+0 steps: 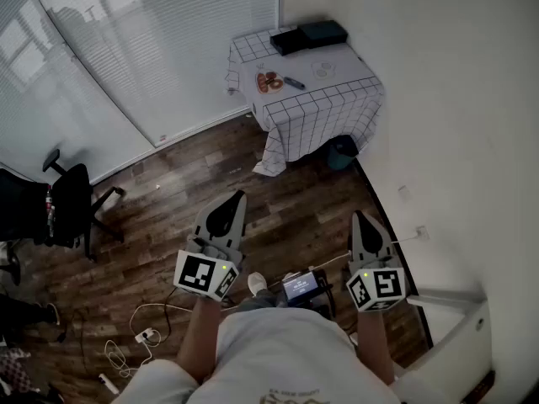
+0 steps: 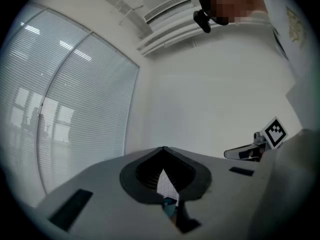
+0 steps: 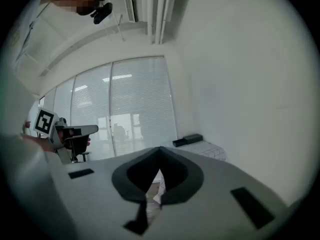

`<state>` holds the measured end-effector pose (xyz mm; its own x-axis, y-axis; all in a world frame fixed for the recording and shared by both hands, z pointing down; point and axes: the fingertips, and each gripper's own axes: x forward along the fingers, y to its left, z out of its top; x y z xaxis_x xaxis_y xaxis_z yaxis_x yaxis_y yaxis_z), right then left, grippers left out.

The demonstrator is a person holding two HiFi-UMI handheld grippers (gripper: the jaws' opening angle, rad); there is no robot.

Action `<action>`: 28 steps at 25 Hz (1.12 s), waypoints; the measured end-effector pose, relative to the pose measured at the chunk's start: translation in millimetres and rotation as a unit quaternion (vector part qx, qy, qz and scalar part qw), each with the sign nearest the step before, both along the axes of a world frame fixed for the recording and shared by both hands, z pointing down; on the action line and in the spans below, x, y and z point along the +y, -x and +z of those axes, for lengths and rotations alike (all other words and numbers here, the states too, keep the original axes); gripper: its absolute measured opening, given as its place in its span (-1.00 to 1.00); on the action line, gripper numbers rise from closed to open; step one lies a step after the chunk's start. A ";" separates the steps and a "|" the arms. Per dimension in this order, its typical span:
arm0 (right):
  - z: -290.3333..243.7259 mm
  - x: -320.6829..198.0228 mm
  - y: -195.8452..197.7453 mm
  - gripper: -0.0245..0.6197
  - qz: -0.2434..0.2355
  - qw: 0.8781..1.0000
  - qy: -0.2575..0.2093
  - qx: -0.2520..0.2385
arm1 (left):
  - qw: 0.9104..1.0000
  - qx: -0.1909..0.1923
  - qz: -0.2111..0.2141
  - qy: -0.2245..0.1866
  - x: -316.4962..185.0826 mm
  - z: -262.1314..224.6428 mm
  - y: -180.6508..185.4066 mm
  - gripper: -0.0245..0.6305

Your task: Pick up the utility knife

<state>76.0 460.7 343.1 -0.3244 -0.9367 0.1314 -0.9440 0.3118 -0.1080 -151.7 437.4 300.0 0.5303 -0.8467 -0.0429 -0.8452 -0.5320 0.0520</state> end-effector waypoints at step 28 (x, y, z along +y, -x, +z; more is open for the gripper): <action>-5.7 -48.8 -40.0 -0.90 -0.027 1.000 -0.009 -0.006 | 0.998 -0.048 -0.033 -0.015 -33.6 -3.4 -45.2 -0.91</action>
